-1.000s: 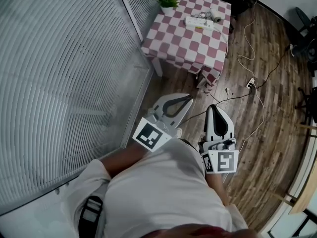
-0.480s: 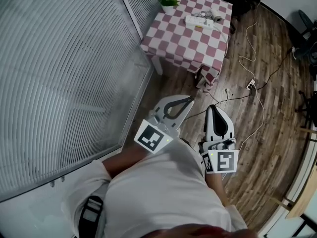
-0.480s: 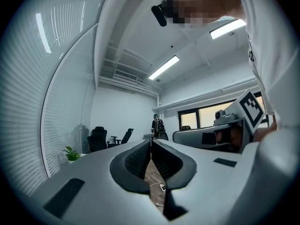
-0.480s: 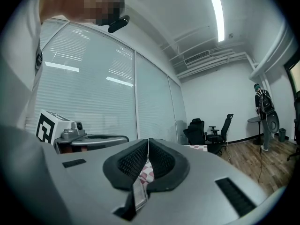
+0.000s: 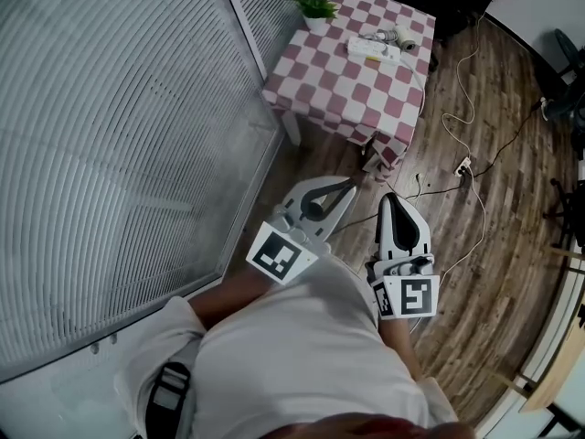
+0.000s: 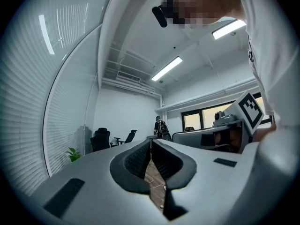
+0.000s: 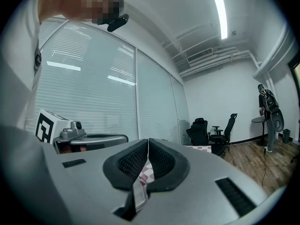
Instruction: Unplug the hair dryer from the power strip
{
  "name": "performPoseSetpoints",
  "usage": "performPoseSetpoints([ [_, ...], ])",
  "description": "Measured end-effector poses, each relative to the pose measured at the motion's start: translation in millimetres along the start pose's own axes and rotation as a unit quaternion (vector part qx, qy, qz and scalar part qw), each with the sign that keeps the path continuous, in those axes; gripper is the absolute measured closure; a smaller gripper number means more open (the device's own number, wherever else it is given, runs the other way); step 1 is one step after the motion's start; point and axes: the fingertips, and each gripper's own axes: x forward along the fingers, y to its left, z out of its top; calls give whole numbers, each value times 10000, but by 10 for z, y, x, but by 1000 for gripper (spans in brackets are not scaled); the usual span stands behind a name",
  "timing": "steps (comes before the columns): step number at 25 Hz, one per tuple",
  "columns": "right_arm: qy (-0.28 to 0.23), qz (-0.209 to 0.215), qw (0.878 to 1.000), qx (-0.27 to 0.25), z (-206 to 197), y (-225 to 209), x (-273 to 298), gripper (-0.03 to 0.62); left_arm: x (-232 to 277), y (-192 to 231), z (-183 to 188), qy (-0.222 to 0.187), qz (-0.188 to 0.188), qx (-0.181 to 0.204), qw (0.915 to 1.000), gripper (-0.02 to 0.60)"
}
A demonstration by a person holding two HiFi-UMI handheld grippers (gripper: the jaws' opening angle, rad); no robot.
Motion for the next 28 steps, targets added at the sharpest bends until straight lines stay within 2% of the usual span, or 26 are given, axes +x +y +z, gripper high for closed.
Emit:
performPoseSetpoints([
  [7, 56, 23, 10000, -60, -21, -151, 454, 562, 273, 377, -94, 49, -50, 39, 10000, 549],
  [12, 89, 4, 9999, -116, -3, -331, 832, 562, 565, 662, -153, 222, -239, 336, 9989, 549],
  [28, 274, -320, 9990, -153, 38, -953, 2277, 562, 1546, 1949, -263, 322, -558, 323, 9974, 549],
])
